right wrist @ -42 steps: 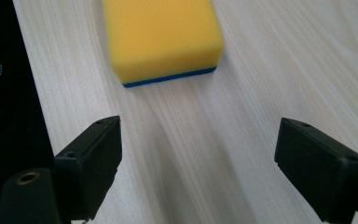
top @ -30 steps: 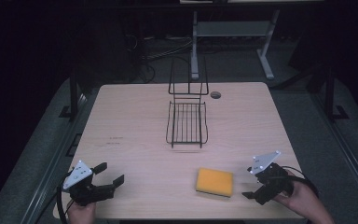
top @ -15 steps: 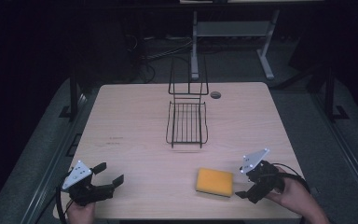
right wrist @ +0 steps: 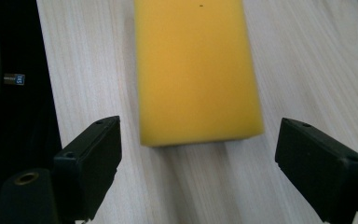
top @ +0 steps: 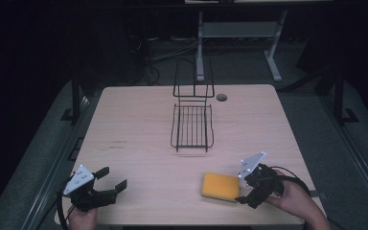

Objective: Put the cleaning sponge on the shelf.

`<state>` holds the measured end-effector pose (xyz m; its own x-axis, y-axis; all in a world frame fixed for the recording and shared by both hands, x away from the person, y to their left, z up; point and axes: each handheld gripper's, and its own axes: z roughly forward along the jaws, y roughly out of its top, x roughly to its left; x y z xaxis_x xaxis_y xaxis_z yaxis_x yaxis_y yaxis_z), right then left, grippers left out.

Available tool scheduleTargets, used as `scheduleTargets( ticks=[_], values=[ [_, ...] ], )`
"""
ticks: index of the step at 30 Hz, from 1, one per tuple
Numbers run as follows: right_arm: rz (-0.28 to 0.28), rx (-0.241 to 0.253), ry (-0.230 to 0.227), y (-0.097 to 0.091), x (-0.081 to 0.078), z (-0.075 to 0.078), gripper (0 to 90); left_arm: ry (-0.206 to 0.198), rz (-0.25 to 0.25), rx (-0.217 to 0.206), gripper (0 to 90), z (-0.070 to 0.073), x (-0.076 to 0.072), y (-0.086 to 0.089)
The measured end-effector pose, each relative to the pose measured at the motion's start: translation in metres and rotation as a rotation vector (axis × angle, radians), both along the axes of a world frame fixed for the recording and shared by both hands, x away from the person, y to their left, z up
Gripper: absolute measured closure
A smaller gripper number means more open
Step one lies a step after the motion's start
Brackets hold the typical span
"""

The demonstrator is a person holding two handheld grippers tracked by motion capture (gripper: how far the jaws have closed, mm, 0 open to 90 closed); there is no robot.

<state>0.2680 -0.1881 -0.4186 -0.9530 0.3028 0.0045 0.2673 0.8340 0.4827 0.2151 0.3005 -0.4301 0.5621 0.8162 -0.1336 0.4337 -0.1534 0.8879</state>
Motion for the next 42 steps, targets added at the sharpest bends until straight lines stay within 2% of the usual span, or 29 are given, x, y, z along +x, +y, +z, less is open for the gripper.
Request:
scheduleTargets(
  ticks=[14,28,42],
  values=[
    [0.040,-0.018,-0.007,0.019,0.006,0.003,13.8,0.001,-0.004,-0.003,12.8,0.000,0.000,0.000],
    [0.064,-0.024,0.006,0.035,0.012,0.001,13.6,0.000,-0.005,-0.008,12.8,0.000,-0.001,0.001],
    [0.089,-0.059,0.019,0.049,0.019,-0.002,13.5,0.001,-0.006,-0.010,12.8,0.000,-0.001,0.001]
  ],
)
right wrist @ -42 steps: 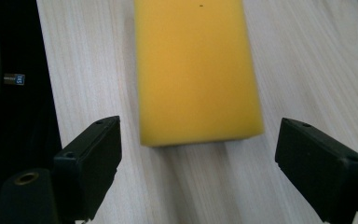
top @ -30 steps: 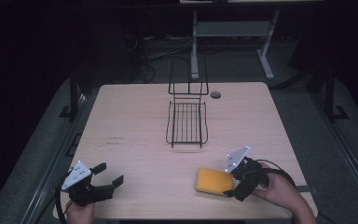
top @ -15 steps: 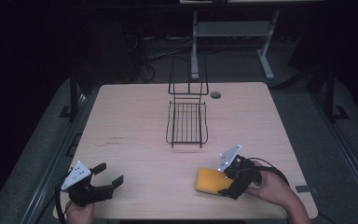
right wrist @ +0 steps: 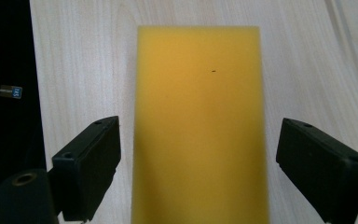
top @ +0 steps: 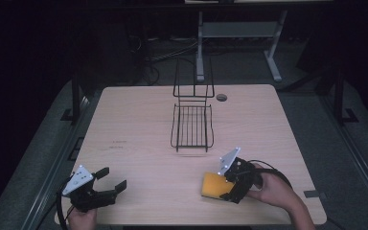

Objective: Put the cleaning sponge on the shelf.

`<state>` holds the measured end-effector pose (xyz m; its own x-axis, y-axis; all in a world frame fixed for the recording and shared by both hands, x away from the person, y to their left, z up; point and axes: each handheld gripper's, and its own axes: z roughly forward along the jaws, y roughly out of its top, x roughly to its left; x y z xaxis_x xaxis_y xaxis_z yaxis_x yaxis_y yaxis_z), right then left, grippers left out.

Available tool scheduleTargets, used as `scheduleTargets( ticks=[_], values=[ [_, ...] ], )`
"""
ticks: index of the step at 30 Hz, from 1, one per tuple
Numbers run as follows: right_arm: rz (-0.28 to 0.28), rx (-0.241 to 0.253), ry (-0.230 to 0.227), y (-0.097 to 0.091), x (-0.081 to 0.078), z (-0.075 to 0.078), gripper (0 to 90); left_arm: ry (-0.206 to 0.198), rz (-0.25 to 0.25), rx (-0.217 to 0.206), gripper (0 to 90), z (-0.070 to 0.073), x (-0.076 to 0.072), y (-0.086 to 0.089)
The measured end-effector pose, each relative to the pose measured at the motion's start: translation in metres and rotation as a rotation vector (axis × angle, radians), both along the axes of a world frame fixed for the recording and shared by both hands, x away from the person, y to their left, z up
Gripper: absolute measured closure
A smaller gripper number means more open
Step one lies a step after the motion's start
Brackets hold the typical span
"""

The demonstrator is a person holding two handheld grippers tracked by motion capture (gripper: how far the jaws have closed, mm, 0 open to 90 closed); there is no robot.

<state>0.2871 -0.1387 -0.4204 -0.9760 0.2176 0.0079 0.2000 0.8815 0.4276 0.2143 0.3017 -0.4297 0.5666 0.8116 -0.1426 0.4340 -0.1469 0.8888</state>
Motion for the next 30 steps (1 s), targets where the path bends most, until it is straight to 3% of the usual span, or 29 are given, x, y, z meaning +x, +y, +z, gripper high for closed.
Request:
scheduleTargets(
  ticks=[30],
  values=[
    [0.015,-0.063,0.038,0.017,0.009,-0.021,13.4,0.001,-0.005,-0.006,12.8,0.000,0.000,-0.001]
  ],
)
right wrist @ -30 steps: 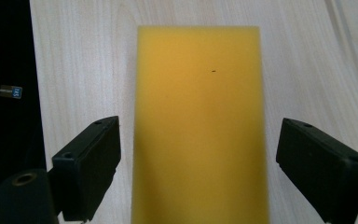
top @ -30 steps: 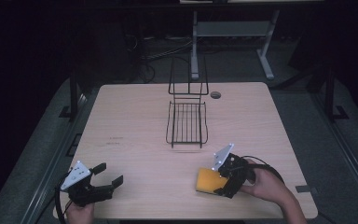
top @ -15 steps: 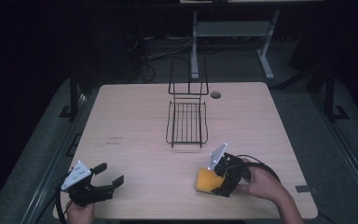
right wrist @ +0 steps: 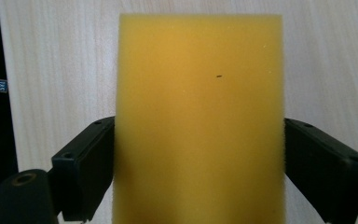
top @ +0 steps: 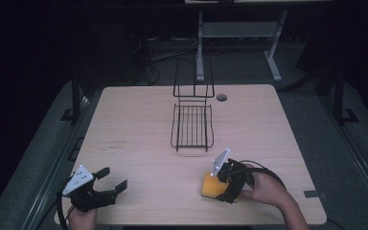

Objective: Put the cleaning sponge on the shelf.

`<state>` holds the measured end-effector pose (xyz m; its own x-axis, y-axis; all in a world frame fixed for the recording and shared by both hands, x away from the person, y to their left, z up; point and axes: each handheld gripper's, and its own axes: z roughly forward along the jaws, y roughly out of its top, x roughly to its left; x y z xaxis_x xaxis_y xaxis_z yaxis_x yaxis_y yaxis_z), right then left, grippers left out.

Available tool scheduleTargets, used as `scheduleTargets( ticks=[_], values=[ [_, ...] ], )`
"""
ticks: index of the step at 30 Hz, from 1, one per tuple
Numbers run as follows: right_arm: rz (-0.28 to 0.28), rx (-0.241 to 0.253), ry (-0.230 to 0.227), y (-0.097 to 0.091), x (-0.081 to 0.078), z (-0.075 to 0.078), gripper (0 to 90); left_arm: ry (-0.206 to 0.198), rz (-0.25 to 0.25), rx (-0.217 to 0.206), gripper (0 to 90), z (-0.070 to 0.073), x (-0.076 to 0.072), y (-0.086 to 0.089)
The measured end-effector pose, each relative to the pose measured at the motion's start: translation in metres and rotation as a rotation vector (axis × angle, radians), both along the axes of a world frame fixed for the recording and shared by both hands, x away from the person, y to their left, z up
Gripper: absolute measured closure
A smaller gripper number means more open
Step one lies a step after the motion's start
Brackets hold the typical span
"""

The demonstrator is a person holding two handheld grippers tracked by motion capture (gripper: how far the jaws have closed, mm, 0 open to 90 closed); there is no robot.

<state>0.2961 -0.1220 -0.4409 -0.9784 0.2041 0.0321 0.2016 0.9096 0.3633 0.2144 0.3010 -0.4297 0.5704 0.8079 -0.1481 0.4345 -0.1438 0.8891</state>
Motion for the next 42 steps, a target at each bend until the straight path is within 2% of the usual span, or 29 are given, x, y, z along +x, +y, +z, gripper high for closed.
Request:
scheduleTargets(
  ticks=[28,35,42],
  values=[
    [0.002,-0.029,-0.014,0.0054,-0.0019,-0.0092,14.5,0.000,-0.002,-0.001,12.8,0.0003,-0.0003,0.0005],
    [0.005,-0.031,-0.010,0.0053,-0.0023,-0.0082,19.9,-0.002,-0.001,-0.009,12.8,0.0004,-0.0003,0.0012],
    [0.011,-0.026,-0.022,0.0055,-0.0027,-0.0048,21.2,-0.003,-0.002,-0.008,12.8,0.0004,-0.0002,0.0012]
  ],
)
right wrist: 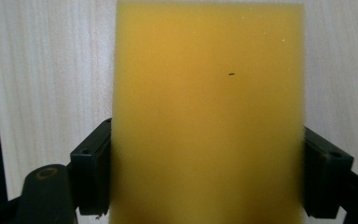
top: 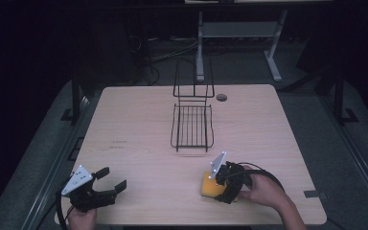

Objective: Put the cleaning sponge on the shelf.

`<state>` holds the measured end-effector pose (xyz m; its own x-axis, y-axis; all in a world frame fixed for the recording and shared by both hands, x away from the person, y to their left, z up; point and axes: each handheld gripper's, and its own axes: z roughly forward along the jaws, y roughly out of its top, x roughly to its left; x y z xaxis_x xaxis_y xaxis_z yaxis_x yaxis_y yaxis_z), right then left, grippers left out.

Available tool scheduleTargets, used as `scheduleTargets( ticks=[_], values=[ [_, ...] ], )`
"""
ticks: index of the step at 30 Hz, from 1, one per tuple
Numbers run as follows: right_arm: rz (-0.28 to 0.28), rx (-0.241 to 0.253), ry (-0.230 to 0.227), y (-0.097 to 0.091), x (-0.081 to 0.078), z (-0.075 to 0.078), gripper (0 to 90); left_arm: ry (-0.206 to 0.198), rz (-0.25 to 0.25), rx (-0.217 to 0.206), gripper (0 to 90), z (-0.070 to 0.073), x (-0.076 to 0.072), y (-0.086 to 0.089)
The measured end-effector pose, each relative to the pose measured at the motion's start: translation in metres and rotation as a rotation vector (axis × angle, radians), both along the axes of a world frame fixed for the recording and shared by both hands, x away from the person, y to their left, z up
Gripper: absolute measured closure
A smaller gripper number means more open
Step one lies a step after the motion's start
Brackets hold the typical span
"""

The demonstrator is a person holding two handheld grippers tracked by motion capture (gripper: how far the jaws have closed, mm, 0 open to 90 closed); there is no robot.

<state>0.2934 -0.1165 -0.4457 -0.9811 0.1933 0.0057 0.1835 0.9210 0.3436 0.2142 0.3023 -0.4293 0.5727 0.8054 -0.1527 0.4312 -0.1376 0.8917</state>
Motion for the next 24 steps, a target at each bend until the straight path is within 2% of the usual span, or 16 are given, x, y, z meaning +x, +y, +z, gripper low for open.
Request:
scheduleTargets(
  ticks=[13,24],
  values=[
    [0.022,-0.020,-0.021,0.008,0.003,0.015,21.3,0.001,-0.002,-0.003,12.8,0.000,0.000,-0.001],
    [0.041,-0.022,-0.022,0.015,0.010,0.024,21.2,0.000,-0.003,-0.001,12.8,0.000,0.000,-0.001]
  ],
)
